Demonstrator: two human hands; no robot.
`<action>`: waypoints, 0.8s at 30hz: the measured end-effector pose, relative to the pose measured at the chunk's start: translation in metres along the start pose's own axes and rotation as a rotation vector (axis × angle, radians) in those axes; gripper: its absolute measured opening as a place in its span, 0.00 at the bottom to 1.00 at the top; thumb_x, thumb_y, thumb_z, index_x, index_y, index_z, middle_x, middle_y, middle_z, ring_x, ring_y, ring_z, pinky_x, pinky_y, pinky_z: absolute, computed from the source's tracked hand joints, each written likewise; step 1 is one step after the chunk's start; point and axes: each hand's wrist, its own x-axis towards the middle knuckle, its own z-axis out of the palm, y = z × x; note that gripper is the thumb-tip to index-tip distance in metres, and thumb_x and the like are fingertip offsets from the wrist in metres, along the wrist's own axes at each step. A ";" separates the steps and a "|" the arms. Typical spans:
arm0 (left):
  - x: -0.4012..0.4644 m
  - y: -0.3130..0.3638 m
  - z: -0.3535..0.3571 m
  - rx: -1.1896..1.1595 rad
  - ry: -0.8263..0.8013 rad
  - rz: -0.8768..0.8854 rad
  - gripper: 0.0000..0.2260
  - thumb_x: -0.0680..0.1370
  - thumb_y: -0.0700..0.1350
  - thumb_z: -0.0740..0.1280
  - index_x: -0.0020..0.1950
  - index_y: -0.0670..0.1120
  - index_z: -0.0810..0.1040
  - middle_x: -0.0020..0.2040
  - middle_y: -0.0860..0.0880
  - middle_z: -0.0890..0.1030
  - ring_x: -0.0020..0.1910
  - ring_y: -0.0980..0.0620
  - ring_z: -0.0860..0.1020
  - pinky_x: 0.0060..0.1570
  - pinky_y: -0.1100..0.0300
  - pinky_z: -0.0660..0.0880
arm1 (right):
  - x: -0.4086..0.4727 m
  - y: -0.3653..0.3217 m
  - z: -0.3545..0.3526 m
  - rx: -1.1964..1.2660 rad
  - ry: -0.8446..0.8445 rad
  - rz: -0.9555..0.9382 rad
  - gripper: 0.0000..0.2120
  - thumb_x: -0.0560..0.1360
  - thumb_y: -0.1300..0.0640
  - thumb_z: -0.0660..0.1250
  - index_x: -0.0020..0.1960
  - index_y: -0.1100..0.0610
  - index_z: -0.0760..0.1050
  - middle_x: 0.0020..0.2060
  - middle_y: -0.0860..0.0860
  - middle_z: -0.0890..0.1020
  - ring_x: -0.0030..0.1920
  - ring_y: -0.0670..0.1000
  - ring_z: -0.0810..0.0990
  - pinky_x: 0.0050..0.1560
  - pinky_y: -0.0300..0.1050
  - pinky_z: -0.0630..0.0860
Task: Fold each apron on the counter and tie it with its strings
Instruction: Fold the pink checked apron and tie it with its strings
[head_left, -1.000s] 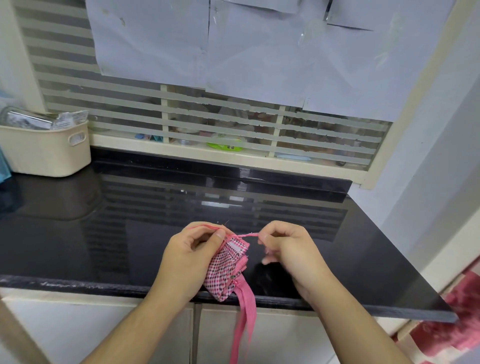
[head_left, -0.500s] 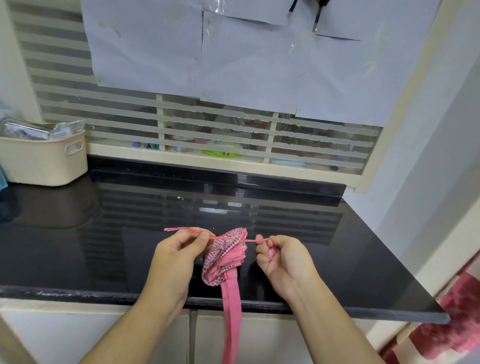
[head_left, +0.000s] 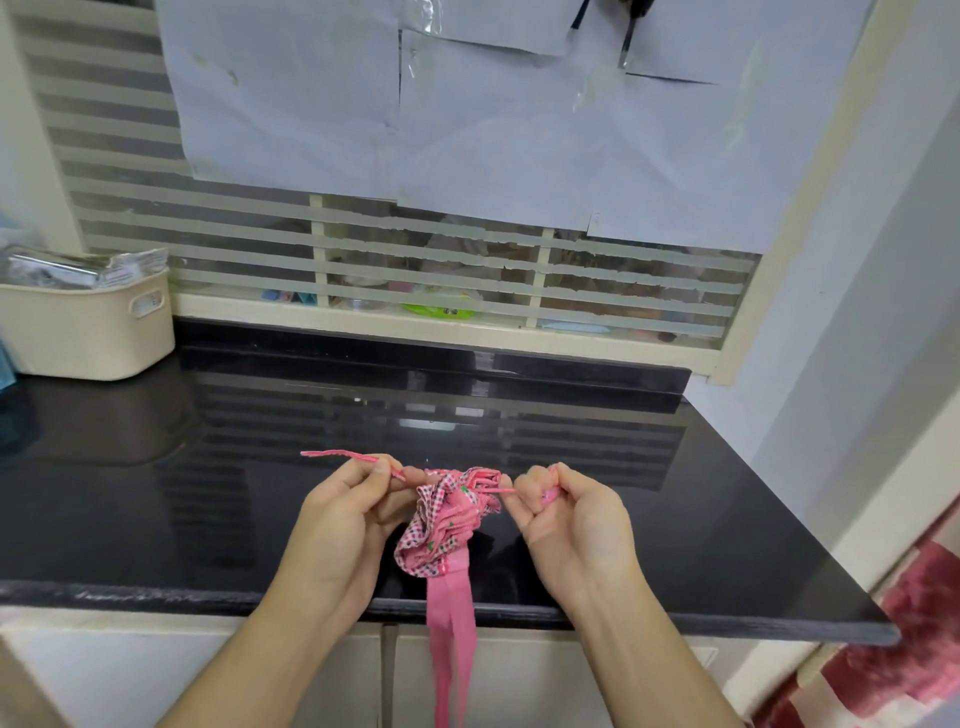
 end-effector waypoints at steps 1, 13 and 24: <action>0.002 -0.001 -0.001 -0.001 0.013 0.008 0.12 0.87 0.37 0.58 0.45 0.38 0.76 0.40 0.42 0.83 0.38 0.50 0.84 0.43 0.59 0.81 | 0.000 0.002 -0.001 -0.006 0.030 -0.010 0.16 0.83 0.67 0.51 0.40 0.53 0.61 0.31 0.52 0.62 0.30 0.50 0.60 0.51 0.56 0.82; -0.006 0.004 0.024 1.000 -0.205 0.252 0.10 0.81 0.46 0.69 0.40 0.50 0.83 0.35 0.47 0.81 0.33 0.50 0.76 0.38 0.54 0.75 | -0.015 -0.002 0.027 -1.171 -0.415 -0.499 0.31 0.81 0.73 0.61 0.69 0.39 0.73 0.60 0.42 0.78 0.45 0.45 0.75 0.48 0.42 0.76; -0.012 0.009 0.024 1.084 -0.172 0.250 0.09 0.80 0.48 0.71 0.40 0.52 0.84 0.34 0.50 0.80 0.31 0.59 0.73 0.33 0.66 0.71 | -0.014 0.010 0.025 -1.486 -0.258 -0.526 0.15 0.79 0.66 0.64 0.44 0.49 0.83 0.40 0.45 0.84 0.43 0.42 0.82 0.41 0.35 0.76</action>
